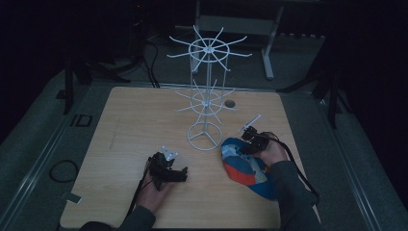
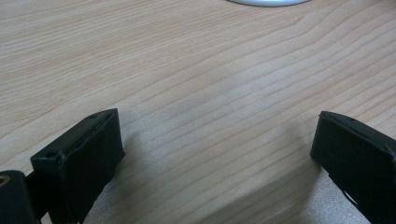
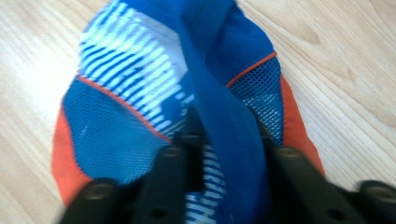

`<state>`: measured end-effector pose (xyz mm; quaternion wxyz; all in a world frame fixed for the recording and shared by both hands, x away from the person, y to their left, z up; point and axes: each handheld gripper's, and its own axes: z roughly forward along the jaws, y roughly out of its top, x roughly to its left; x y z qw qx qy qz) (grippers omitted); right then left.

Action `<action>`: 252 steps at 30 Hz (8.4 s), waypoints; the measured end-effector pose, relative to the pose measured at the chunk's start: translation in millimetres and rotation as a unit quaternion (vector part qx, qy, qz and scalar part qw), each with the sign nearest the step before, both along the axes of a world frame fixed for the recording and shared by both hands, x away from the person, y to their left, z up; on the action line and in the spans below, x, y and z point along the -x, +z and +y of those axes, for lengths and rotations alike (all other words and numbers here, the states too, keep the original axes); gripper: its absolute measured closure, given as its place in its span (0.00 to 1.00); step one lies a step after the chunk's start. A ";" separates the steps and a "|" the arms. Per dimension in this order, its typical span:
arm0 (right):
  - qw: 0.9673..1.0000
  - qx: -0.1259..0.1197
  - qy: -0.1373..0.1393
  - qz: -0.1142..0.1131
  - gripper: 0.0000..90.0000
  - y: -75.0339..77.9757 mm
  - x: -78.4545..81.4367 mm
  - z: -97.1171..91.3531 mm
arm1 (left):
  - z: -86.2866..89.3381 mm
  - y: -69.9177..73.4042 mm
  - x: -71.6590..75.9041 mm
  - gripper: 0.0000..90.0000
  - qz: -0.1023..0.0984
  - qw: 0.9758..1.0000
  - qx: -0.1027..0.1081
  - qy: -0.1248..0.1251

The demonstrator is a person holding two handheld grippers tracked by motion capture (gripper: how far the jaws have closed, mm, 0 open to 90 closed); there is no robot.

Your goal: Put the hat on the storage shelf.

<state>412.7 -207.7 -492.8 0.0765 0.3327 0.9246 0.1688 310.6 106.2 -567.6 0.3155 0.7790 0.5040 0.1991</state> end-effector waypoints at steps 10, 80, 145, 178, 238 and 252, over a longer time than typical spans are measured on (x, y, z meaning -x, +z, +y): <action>0.999 -0.027 0.013 -0.026 0.97 19.3 14.5 -10.2 | 0.0 0.0 0.0 0.03 0.000 1.000 0.000 0.000; 0.978 -0.154 -0.005 -0.143 0.97 105.0 73.0 -50.1 | 0.0 0.1 0.0 0.03 0.000 1.000 0.000 0.000; 0.957 -0.200 0.017 -0.207 0.97 176.2 101.2 -54.9 | 0.0 0.1 -0.1 0.03 0.000 1.000 0.000 0.000; 0.939 -0.250 0.028 -0.233 0.97 209.3 109.4 -62.7 | -0.1 0.1 -0.1 0.03 -0.001 1.000 0.001 0.000; 0.915 -0.295 0.005 -0.276 0.97 254.6 82.2 -76.3 | 0.2 0.2 -0.1 0.03 0.000 1.000 -0.001 -0.001; 0.907 -0.306 0.000 -0.289 0.97 262.6 83.1 -85.6 | 0.2 0.2 -0.1 0.03 0.000 1.000 -0.001 -0.001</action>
